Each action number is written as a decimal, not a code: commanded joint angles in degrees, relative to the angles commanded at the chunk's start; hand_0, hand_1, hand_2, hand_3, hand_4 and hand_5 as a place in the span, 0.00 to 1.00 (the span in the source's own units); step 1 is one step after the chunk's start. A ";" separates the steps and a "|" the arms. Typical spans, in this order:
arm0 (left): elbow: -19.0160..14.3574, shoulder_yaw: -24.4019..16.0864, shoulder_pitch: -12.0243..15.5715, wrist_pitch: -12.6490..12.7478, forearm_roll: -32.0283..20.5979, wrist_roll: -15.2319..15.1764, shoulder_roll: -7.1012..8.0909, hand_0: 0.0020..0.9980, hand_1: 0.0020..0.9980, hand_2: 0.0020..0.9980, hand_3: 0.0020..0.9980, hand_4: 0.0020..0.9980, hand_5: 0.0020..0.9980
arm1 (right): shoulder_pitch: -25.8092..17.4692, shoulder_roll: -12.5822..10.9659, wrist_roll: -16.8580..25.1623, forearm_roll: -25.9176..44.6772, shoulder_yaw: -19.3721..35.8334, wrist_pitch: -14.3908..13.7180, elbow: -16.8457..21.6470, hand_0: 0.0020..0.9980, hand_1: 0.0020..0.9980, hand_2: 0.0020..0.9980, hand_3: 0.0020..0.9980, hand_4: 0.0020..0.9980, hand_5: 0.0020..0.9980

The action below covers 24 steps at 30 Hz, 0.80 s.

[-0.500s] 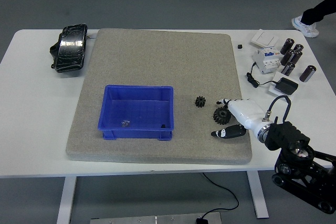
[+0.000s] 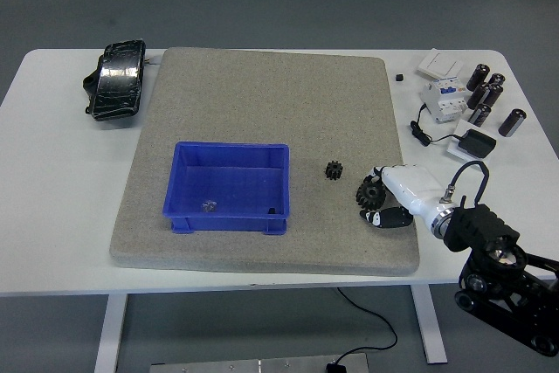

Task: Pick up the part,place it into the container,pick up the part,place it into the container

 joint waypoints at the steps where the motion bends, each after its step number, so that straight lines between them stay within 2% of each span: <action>1: 0.01 0.00 0.01 0.00 -0.02 -0.01 0.00 0.68 0.67 0.60 0.57 0.51 0.41 | -0.01 0.01 0.12 0.08 -0.04 -0.22 -0.10 0.47 0.52 0.51 0.67 0.60 0.25; 4: 0.02 -0.01 0.06 0.01 -0.09 -0.07 0.04 0.68 0.67 0.60 0.57 0.51 0.41 | -0.04 0.02 0.38 0.12 -0.17 -0.77 -0.32 0.47 0.52 0.51 0.67 0.60 0.25; 5: 0.02 -0.01 0.07 0.02 -0.12 -0.10 0.06 0.68 0.67 0.60 0.57 0.51 0.42 | -0.04 0.01 0.46 0.08 -0.24 -0.93 -0.34 0.45 0.52 0.47 0.68 0.51 0.16; 11: 0.04 0.00 0.09 0.06 -0.21 -0.17 0.09 0.68 0.67 0.60 0.57 0.51 0.42 | 0.01 -0.10 0.77 0.07 -0.57 -1.69 -0.37 0.45 0.52 0.47 0.68 0.51 0.16; 12: 0.04 0.02 0.09 0.06 -0.23 -0.19 0.09 0.68 0.67 0.60 0.57 0.51 0.42 | 0.01 -0.12 0.85 0.10 -0.60 -1.85 -0.31 0.49 0.54 0.44 0.67 0.51 0.00; 19: 0.03 0.07 0.07 0.16 -0.25 -0.19 0.09 0.68 0.67 0.60 0.57 0.51 0.43 | 0.29 -0.41 1.33 0.06 0.07 -3.77 2.22 0.50 0.54 0.41 0.66 0.48 0.00; 24: 0.01 0.06 0.01 0.24 -0.20 -0.15 0.07 0.68 0.67 0.60 0.57 0.51 0.44 | 1.56 -0.07 0.72 -0.03 1.17 -4.43 6.62 0.50 0.55 0.41 0.65 0.48 0.00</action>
